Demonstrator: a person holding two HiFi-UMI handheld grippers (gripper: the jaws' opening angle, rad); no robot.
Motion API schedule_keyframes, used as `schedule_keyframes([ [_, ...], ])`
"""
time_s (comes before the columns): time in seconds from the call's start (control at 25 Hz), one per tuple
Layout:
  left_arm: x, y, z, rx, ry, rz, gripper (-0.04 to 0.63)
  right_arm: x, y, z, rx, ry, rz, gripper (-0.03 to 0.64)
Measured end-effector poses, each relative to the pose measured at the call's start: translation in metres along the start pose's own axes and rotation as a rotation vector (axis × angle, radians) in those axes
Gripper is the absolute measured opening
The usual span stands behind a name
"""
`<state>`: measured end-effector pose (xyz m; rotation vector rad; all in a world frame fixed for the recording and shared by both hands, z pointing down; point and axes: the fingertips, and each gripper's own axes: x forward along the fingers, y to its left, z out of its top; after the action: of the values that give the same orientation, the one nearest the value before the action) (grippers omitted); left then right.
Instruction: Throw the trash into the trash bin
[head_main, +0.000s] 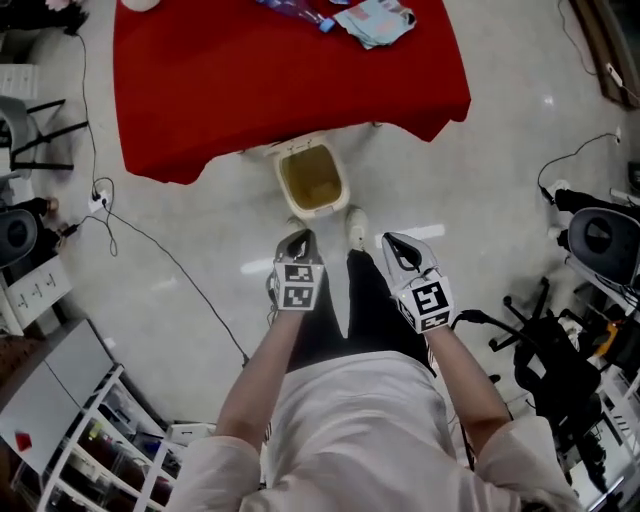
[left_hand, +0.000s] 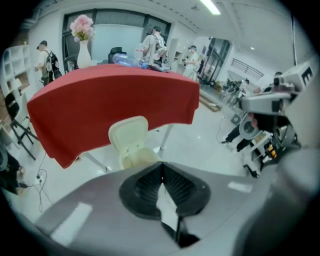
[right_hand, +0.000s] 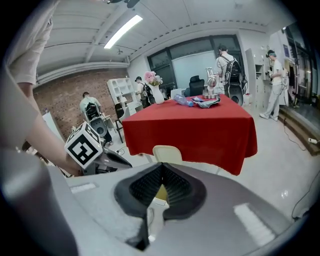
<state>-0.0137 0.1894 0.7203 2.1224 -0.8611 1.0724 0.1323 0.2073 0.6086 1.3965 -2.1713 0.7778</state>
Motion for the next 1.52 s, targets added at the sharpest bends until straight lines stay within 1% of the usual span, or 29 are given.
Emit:
schedule_keyframes([
  [0.16,-0.051,-0.01,0.028,0.036,-0.057,-0.04,0.005,-0.019,0.013,0.027,-0.007,-0.013,-0.001,0.0],
  [0.48,-0.14,-0.017,0.072,0.089,-0.181,-0.07,0.005,-0.053,0.044,0.066,-0.023,-0.065,0.006,0.0],
  [0.8,-0.22,-0.022,0.084,0.124,-0.26,-0.095,0.005,-0.087,0.074,0.097,-0.029,-0.133,0.011,0.0],
  [1.08,-0.245,-0.034,0.097,0.202,-0.324,-0.132,0.005,-0.094,0.077,0.113,-0.027,-0.167,-0.016,0.0],
  [1.2,-0.248,-0.029,0.098,0.195,-0.334,-0.132,0.005,-0.093,0.084,0.119,-0.035,-0.175,-0.017,0.0],
  [1.4,-0.25,-0.015,0.093,0.171,-0.317,-0.134,0.005,-0.088,0.102,0.127,-0.05,-0.184,-0.008,0.0],
  [1.52,-0.255,-0.006,0.092,0.17,-0.317,-0.145,0.005,-0.084,0.113,0.133,-0.057,-0.188,-0.009,0.0],
])
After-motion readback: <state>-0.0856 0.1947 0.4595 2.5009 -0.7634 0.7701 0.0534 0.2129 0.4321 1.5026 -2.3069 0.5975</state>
